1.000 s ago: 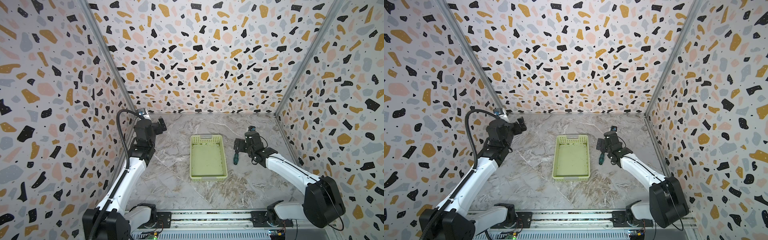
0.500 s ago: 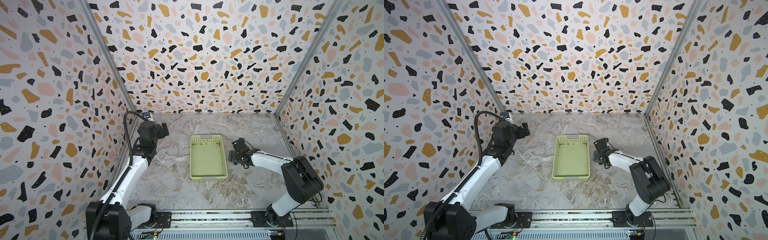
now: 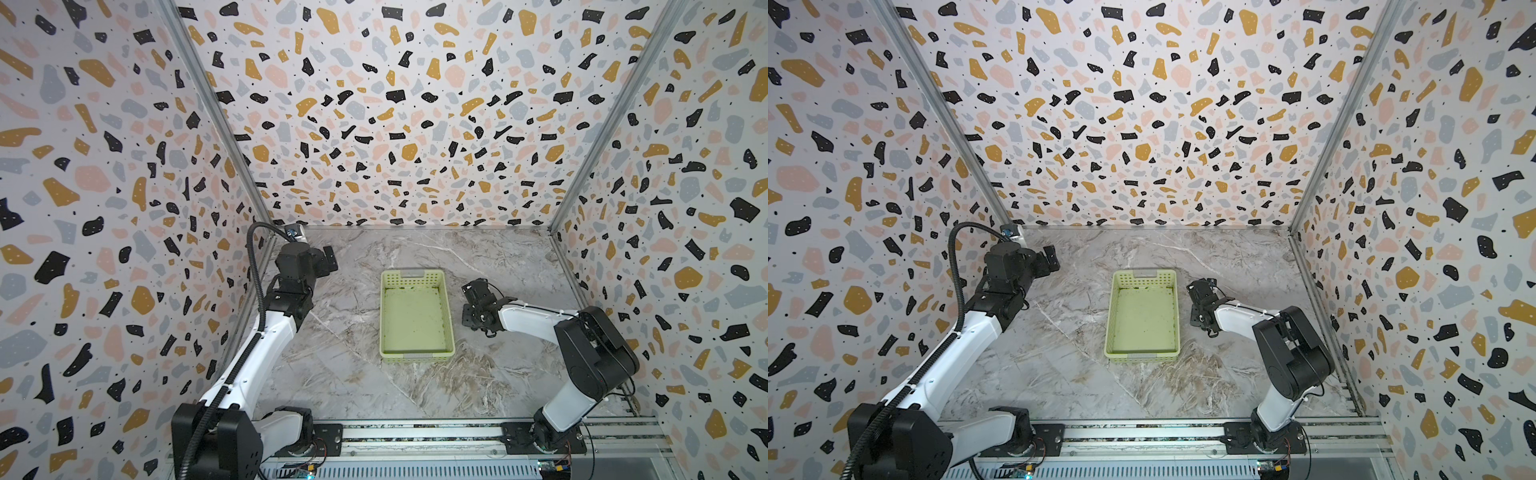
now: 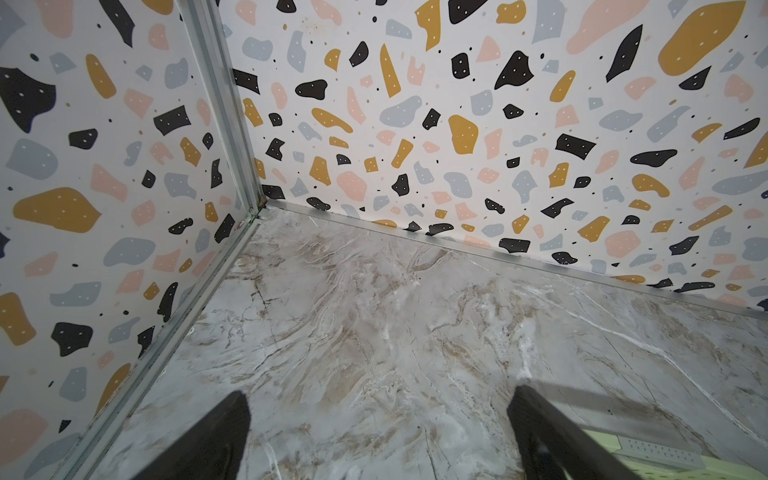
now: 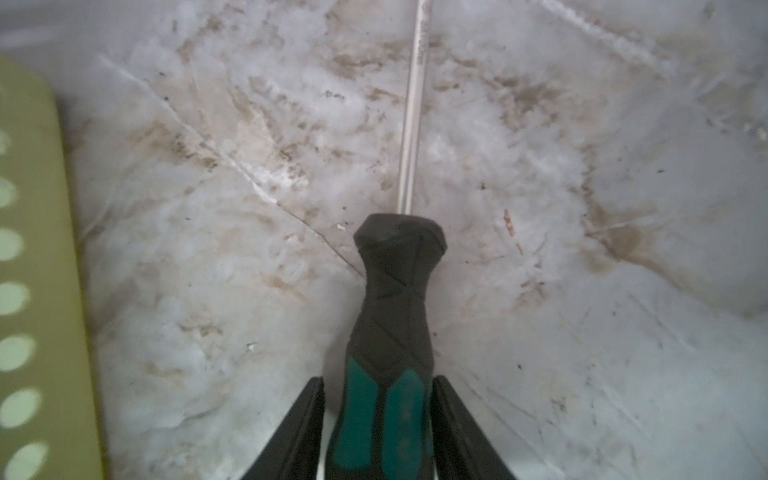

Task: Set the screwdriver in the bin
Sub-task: 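Close the right gripper on the green-and-black screwdriver handle and lift it, then carry the screwdriver with the right gripper over the green basket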

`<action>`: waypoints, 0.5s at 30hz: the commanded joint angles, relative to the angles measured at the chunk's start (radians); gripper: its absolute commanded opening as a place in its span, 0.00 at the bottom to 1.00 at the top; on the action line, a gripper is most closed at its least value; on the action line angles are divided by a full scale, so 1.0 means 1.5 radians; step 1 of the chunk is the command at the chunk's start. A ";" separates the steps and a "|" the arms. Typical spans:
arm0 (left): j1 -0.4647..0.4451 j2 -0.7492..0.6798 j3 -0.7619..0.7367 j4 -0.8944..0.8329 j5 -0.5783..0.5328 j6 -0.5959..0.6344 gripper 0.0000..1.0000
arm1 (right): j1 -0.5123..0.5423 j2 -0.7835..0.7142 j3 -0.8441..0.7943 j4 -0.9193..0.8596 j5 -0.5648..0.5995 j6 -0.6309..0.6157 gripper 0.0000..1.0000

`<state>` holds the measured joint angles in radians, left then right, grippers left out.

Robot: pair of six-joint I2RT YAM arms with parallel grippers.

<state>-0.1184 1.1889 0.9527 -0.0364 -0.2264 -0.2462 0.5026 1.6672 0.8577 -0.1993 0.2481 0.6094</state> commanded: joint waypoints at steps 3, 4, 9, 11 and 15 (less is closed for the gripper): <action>0.002 -0.001 0.001 0.022 -0.011 0.011 1.00 | 0.001 -0.027 0.027 -0.012 0.008 -0.009 0.00; 0.002 -0.001 0.001 0.021 -0.010 0.011 1.00 | 0.000 -0.031 0.028 -0.016 0.010 -0.011 0.00; 0.002 -0.001 0.001 0.020 -0.012 0.011 1.00 | 0.001 -0.058 0.037 -0.047 0.036 -0.017 0.00; 0.002 0.000 0.001 0.021 -0.012 0.012 1.00 | 0.000 -0.075 0.039 -0.057 0.040 -0.023 0.00; 0.002 -0.001 0.001 0.019 -0.010 0.010 1.00 | 0.002 -0.115 0.053 -0.087 0.042 -0.030 0.00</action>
<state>-0.1184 1.1896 0.9531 -0.0368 -0.2276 -0.2462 0.5022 1.5620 0.8833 -0.2813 0.2806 0.5823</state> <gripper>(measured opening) 0.995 0.358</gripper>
